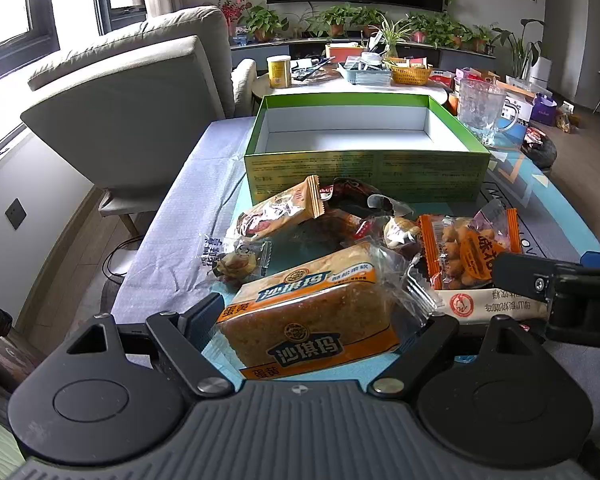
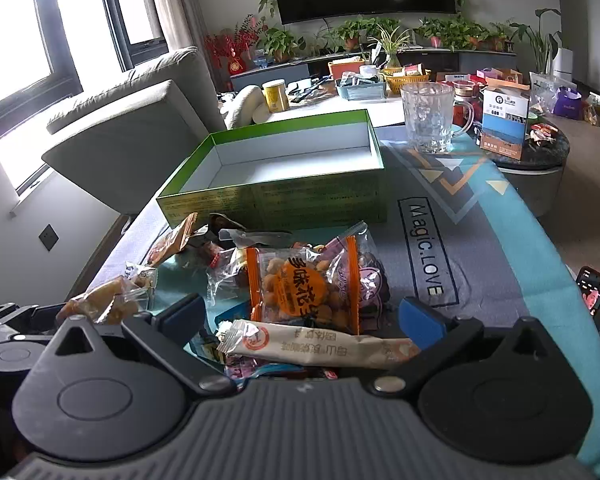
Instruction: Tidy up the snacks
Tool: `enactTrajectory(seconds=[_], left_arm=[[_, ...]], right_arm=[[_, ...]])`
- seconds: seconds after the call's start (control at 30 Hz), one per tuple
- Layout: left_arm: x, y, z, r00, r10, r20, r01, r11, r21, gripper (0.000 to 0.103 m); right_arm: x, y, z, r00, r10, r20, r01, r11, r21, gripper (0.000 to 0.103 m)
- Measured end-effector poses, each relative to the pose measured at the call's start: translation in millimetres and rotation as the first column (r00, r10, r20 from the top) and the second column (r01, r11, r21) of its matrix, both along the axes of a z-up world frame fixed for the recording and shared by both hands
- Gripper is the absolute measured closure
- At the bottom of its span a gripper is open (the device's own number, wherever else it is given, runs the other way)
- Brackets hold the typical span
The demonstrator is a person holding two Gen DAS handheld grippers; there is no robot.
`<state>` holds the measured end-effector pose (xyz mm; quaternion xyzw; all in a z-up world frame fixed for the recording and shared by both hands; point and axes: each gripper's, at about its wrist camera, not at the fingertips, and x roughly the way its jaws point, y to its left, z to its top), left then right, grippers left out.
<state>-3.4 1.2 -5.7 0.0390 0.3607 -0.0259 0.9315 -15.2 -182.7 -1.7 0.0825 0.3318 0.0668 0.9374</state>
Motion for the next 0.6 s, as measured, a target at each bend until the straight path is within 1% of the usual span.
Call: enactTrajectory(seconds=[0.6], left_arm=[[-1.2,2.9,-0.4,1.000,0.005,-0.006,-0.005,1.000,-0.005,0.020]], right_arm=[[-2.9,1.8,0.6,1.000,0.002,0.001,-0.002,1.000,0.003,0.027]])
